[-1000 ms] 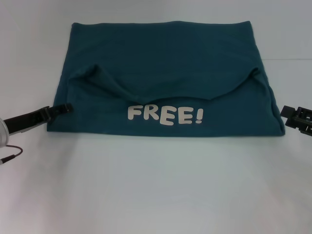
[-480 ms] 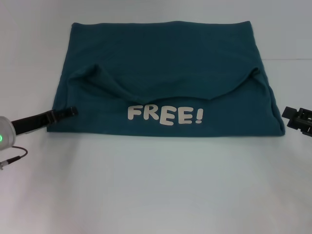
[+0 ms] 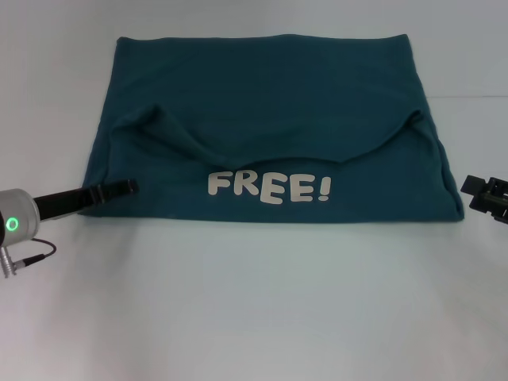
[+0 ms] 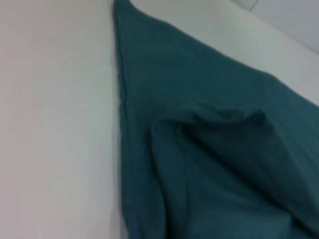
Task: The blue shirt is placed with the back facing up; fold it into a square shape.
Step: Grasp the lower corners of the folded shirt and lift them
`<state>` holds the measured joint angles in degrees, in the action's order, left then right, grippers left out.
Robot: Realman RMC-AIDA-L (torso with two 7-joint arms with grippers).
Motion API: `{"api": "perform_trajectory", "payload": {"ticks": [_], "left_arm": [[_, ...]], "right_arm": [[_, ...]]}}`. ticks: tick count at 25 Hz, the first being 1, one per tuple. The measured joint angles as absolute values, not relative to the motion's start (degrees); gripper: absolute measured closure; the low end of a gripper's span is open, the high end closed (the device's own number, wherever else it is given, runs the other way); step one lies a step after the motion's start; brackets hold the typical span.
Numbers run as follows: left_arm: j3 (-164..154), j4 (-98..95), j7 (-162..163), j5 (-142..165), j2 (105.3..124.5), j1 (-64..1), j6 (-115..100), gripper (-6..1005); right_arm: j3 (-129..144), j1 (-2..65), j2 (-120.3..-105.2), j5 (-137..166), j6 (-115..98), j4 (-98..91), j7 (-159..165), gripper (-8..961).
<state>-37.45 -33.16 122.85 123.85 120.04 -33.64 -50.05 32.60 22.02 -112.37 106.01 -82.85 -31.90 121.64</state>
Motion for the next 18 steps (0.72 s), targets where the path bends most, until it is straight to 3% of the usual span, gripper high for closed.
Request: {"api": "perform_trajectory", "payload": {"ticks": [13,18], "left_arm": [[-37.6,-36.2,127.3,125.6,120.36,-33.1,-50.9,244],[-37.7,-36.2,127.3,126.1,120.39,-33.2,-50.9,441]], "right_arm": [[31.3,21.8,-112.31,106.1,-83.3,-31.9,121.6,340],[31.3,21.8,-112.33,106.1,-83.3,-31.9,121.6,344]]}}
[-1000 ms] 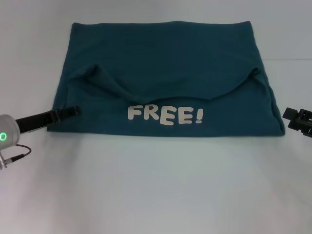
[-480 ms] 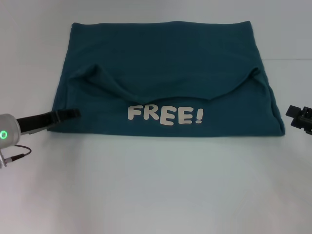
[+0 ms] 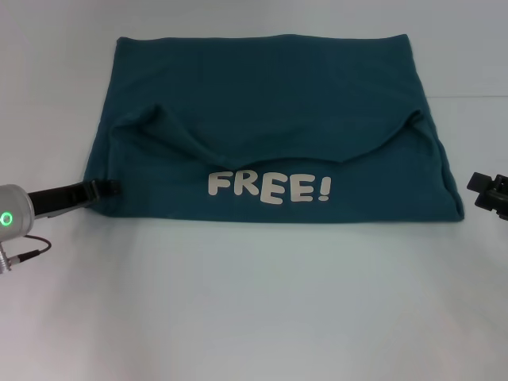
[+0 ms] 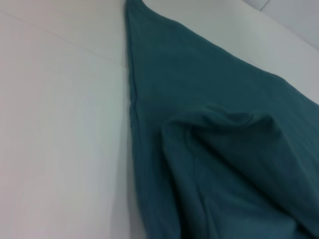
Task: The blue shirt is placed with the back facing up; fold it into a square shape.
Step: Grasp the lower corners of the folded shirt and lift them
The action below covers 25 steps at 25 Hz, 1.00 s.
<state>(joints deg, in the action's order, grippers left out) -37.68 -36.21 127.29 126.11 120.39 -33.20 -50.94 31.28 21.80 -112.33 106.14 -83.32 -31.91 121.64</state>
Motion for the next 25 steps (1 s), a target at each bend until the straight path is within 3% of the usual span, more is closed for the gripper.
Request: {"api": "perform_trajectory", "payload": {"ticks": [6,12,17,25], "left_arm": [[-37.7,-36.3,127.3,126.3,120.41,-33.2,-51.0,724],[-37.7,-36.7,128.2,126.3,120.30,-33.1,-51.3,924],[-37.3,-37.6,129.8,126.3,119.71,-33.3,-54.4,988],[-33.4,-40.5,133.5,125.8,117.72,-33.6,-65.4,987]], "right_arm": [[31.3,21.8,-112.32,106.2,-83.3,-31.9,121.6,348],[31.5,21.8,-112.27,106.2,-83.4,-31.9,121.3,353],[31.9,21.9,-111.50,108.1,-83.8,-31.9,121.2,357],[31.9,23.1,-108.99,112.6,-85.6,-32.5,122.9,363]]}}
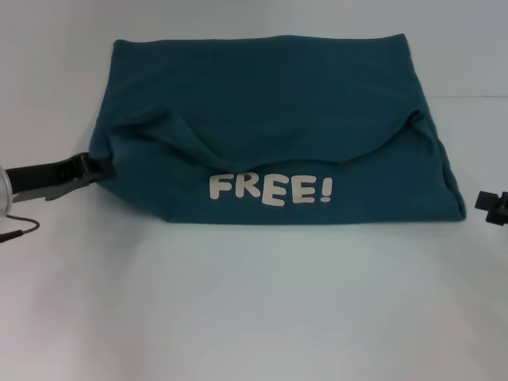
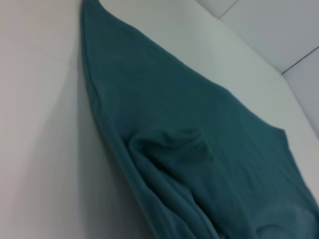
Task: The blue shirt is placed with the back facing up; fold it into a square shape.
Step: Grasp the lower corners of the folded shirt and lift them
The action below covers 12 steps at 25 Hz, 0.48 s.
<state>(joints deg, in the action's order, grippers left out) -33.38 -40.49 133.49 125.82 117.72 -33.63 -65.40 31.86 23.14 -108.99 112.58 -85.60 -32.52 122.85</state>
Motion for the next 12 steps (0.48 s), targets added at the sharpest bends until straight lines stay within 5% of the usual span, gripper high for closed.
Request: {"api": "perform_trajectory", "payload": {"ticks": [7,12], "left_arm": [[-32.4,-40.6,134.9,126.1,117.30,-34.5,-65.7,986],[-32.7,-40.2,135.1,126.1,117.24,-35.2,-64.4,986]], "right_arm": [[31.9,29.0,-105.20,124.5,-81.4,-33.6,131.7,368],[32.0,32.9,-104.93,131.6,-78.8,-35.7,136.3,372]]}}
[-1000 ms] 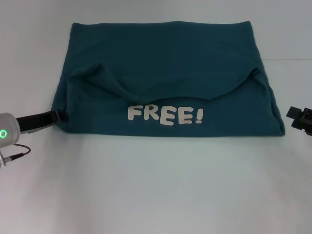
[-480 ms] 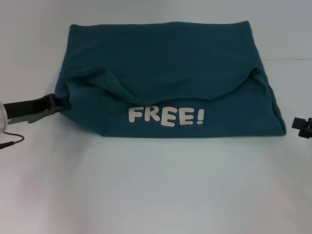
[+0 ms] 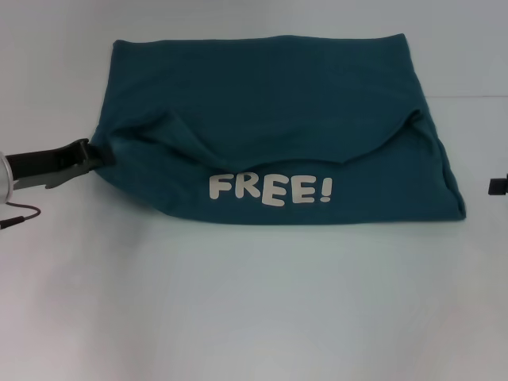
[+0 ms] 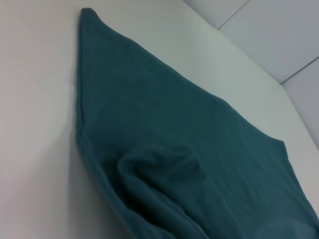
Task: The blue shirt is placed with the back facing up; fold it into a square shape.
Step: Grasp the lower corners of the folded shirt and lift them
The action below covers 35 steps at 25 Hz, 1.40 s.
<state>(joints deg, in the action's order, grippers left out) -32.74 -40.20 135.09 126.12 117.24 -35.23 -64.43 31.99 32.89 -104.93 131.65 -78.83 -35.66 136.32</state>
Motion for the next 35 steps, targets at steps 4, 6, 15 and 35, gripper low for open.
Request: {"api": "perform_trajectory", "payload": {"ticks": [4,6,15,35], "left_arm": [[-33.1,-40.0,135.6,126.2,117.09,-35.6,-63.7,985],[-33.1,-40.0,135.6,126.2,116.96,-35.8,-63.7,985],[-33.1,-39.9,135.6,126.2,116.89,-35.8,-63.1,984],[-33.1,-39.0,135.3,126.2,117.29,-35.9,-61.8,982]], "right_arm": [[32.0,36.7,-105.27,137.6,-78.0,-36.2,138.8,375],[32.1,38.0,-105.60,139.7,-77.2,-36.2,139.6,376],[34.2,39.7,-108.35,140.8,-71.3,-35.0,139.9,383],[37.8,41.4,-112.76,141.3,-61.2,-31.8,139.7,398]]}}
